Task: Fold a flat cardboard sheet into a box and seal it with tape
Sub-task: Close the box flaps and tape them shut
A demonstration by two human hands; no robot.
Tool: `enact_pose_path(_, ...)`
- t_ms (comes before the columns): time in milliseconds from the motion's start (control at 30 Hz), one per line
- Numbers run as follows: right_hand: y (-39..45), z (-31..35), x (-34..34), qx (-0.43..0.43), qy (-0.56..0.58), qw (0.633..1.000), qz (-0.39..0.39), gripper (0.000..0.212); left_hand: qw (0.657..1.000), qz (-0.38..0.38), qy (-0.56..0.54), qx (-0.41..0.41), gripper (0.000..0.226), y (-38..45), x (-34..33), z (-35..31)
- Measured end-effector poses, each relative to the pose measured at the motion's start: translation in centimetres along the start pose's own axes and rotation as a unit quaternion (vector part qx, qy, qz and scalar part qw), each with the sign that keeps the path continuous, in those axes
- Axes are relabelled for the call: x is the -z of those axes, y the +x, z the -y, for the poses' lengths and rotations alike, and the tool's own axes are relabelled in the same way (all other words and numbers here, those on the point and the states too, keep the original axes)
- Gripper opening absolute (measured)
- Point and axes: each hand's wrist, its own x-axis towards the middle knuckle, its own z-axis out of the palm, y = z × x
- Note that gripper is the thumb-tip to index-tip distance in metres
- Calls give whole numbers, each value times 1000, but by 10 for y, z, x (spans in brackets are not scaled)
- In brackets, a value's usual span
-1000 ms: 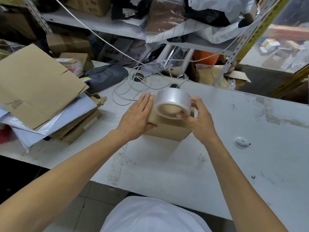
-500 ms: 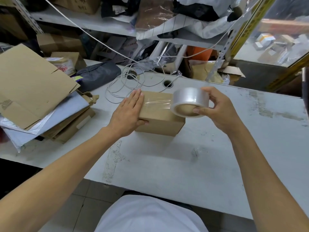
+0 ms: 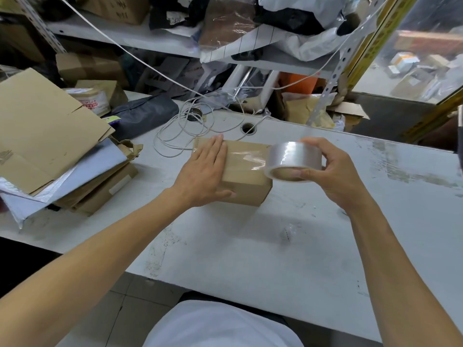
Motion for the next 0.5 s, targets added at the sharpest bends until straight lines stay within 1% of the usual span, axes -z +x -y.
enact_pose_path(67, 5, 0, 4, 5, -23, 1000, 8, 56, 1000, 17, 0, 2, 124, 1, -3, 4)
enact_pose_path(200, 14, 0, 7, 5, -28, 999, 14, 57, 998, 43, -46, 8, 126, 5, 1, 5)
enact_pose_path(367, 14, 1, 9, 6, -53, 998, 23, 56, 993, 105, -48, 7, 126, 10, 16, 7)
enact_pose_path(500, 12, -1, 9, 11, -53, 998, 28, 56, 996, 55, -43, 64, 135, 22, 15, -1)
